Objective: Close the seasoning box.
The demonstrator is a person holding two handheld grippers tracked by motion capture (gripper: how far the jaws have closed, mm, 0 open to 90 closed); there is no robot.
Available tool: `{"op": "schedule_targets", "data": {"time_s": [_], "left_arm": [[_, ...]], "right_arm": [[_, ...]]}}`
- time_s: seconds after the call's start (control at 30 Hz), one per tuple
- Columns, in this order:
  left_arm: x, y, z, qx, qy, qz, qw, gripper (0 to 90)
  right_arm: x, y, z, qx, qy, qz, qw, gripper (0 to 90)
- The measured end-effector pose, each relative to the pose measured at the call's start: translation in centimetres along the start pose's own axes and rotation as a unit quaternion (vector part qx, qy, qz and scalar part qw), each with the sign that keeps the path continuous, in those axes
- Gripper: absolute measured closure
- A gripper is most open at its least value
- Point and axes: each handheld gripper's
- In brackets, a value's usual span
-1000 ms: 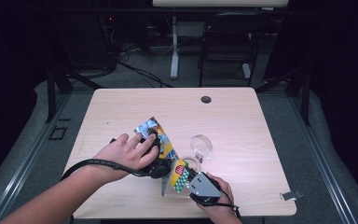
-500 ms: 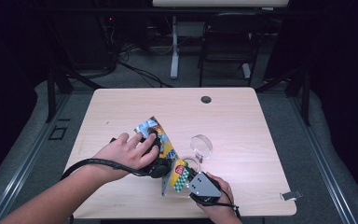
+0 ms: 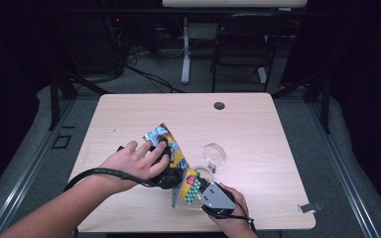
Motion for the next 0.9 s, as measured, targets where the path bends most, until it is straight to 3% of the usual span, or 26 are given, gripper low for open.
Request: {"op": "schedule_targets", "data": {"time_s": [0.9], "left_arm": [[0.20, -0.05, 0.19, -0.009, 0.001, 0.006, 0.9999, 64.4]], "right_arm": [[0.06, 0.10, 0.03, 0.000, 0.002, 0.001, 1.0000, 87.7]]}}
Point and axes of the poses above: each handheld gripper's, and its own axes: x roughly backward along the jaws, y roughly out of its top, z roughly to its left, and after that the axes turned 12 degrees about -y, right-handed
